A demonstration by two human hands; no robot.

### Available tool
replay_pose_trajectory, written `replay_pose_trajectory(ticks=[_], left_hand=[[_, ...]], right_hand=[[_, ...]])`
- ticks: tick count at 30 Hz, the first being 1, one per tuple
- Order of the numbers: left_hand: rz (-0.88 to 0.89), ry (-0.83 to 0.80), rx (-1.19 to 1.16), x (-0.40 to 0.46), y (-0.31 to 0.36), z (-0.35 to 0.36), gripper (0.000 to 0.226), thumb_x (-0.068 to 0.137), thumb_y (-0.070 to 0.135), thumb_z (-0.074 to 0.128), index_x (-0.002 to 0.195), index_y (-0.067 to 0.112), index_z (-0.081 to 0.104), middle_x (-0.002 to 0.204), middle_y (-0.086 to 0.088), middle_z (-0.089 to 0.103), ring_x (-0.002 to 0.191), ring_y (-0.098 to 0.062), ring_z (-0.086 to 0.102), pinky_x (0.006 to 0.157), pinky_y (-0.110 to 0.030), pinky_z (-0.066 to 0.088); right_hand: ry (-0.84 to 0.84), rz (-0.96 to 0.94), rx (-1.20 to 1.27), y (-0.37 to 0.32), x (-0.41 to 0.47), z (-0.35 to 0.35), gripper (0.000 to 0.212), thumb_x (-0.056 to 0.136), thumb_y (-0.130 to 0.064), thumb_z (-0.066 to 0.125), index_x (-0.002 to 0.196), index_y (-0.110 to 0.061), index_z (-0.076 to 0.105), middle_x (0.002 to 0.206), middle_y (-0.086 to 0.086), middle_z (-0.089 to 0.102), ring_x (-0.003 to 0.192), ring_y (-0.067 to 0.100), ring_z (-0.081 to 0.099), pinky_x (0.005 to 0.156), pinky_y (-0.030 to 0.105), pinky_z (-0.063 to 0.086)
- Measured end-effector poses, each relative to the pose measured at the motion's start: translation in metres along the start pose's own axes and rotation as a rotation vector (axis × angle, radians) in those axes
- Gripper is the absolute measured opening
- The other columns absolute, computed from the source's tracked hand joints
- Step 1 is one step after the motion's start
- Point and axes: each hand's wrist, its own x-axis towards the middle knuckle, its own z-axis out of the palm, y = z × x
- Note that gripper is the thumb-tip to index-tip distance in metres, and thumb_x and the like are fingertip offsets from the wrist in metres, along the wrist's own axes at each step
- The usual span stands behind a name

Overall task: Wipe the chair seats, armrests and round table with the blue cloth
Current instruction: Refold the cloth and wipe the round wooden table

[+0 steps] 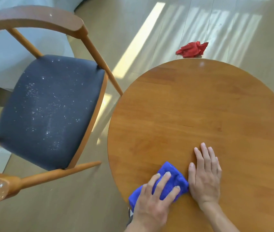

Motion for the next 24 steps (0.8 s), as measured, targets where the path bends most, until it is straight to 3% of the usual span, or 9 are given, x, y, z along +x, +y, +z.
replay_pose_trajectory(ticks=[4,9,12,16,21,24], left_hand=[[0.071,0.039,0.034,0.075,-0.065,-0.033,0.047,0.073,0.009,0.054,0.115,0.021,0.069,0.139,-0.014,0.052,0.114,-0.038,0.058,0.079,-0.043,0.051],[-0.209,0.109,0.123,0.212,-0.145,-0.062,0.052,0.076,0.002,0.062,0.127,0.012,0.061,0.144,-0.017,0.043,0.126,-0.041,0.042,0.097,-0.054,0.041],[-0.274,0.149,0.133,0.241,-0.155,-0.061,0.051,0.078,0.005,0.06,0.128,0.013,0.058,0.147,-0.014,0.04,0.129,-0.039,0.038,0.1,-0.053,0.038],[-0.222,0.17,0.098,0.174,-0.105,-0.04,0.052,0.075,0.005,0.06,0.126,0.013,0.061,0.146,-0.015,0.042,0.129,-0.04,0.04,0.092,-0.051,0.043],[-0.028,0.023,0.027,0.008,-0.02,-0.006,0.056,0.075,0.014,0.049,0.128,0.027,0.055,0.147,-0.008,0.041,0.124,-0.033,0.049,0.076,-0.041,0.048],[0.107,-0.045,0.04,-0.006,-0.021,-0.007,0.051,0.075,0.013,0.049,0.124,0.028,0.057,0.143,-0.009,0.045,0.119,-0.031,0.053,0.07,-0.04,0.047]], right_hand=[[0.009,-0.003,0.014,-0.005,0.004,0.0,0.047,0.093,-0.023,0.035,0.134,-0.006,0.05,0.149,0.01,0.04,0.141,0.026,0.029,0.111,0.046,0.026],[-0.003,0.005,0.008,-0.003,0.003,0.003,0.047,0.093,-0.026,0.035,0.137,-0.01,0.046,0.152,0.008,0.037,0.143,0.025,0.027,0.115,0.043,0.022],[-0.01,0.004,0.005,-0.001,0.005,0.005,0.047,0.093,-0.026,0.037,0.137,-0.011,0.045,0.151,0.008,0.038,0.143,0.024,0.026,0.115,0.042,0.022],[-0.032,0.004,-0.006,0.002,0.002,0.002,0.048,0.092,-0.024,0.038,0.136,-0.009,0.05,0.151,0.008,0.038,0.143,0.024,0.027,0.116,0.042,0.022],[-0.053,0.027,0.011,0.0,0.006,-0.006,0.049,0.09,-0.02,0.037,0.134,-0.009,0.054,0.15,0.008,0.04,0.141,0.024,0.031,0.115,0.042,0.023],[-0.054,0.024,0.031,0.0,0.005,-0.008,0.049,0.09,-0.019,0.036,0.135,-0.009,0.053,0.15,0.007,0.04,0.141,0.024,0.032,0.115,0.042,0.024]])
